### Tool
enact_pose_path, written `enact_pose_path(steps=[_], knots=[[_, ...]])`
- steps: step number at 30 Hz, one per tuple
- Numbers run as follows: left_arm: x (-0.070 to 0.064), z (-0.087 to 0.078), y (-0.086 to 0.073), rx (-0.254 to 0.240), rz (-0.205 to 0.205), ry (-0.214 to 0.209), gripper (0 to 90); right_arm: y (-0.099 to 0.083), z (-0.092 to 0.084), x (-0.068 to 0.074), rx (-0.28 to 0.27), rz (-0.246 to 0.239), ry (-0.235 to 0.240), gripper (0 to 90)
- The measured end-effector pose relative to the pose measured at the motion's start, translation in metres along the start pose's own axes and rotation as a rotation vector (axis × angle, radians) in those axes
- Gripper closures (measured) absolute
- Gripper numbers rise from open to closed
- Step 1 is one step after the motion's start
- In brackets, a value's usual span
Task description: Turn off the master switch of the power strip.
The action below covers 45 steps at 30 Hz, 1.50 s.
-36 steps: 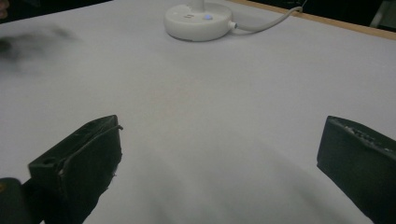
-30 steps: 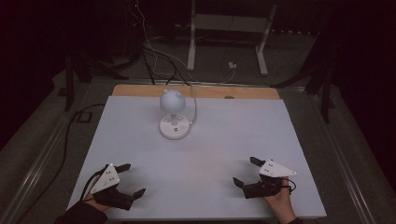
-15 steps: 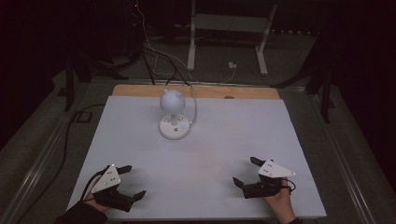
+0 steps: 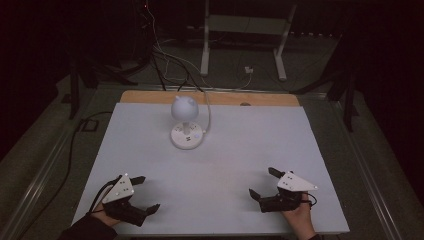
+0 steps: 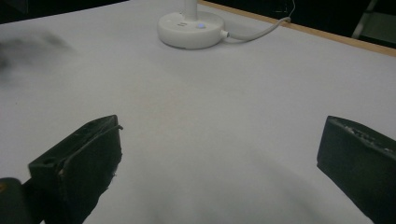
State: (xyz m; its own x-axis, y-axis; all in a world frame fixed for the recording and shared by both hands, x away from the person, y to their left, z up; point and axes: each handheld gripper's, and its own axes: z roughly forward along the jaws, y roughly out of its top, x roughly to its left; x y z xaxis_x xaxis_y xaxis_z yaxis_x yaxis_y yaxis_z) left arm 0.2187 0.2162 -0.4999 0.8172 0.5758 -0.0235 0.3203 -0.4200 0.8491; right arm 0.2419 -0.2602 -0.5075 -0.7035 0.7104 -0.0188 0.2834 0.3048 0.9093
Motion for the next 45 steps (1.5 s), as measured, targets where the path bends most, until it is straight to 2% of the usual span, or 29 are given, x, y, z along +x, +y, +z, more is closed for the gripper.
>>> enact_pose_path(steps=[13, 18, 29, 35, 40, 45], knots=[[0.001, -0.004, 0.027, 0.003, 0.04, -0.018, 0.3, 0.001, -0.002, 0.0, -0.008, 0.003, -0.008, 0.0], [0.004, -0.005, 0.035, -0.013, 0.039, -0.015, 0.4, 0.001, -0.002, 0.0, -0.009, 0.004, -0.008, 0.0], [0.006, 0.003, 0.054, -0.015, 0.057, -0.027, 0.4, 0.001, -0.003, -0.001, -0.011, 0.009, -0.007, 0.0], [0.008, 0.009, 0.067, -0.019, 0.047, -0.036, 0.4, 0.001, -0.003, -0.001, -0.012, 0.01, -0.006, 0.0], [0.009, 0.016, 0.076, -0.015, 0.052, -0.017, 0.4, 0.001, -0.003, -0.001, -0.013, 0.014, -0.002, 0.0], [0.01, 0.024, 0.085, -0.014, 0.058, -0.023, 0.4, 0.001, -0.003, -0.001, -0.012, 0.018, -0.001, 0.0]])
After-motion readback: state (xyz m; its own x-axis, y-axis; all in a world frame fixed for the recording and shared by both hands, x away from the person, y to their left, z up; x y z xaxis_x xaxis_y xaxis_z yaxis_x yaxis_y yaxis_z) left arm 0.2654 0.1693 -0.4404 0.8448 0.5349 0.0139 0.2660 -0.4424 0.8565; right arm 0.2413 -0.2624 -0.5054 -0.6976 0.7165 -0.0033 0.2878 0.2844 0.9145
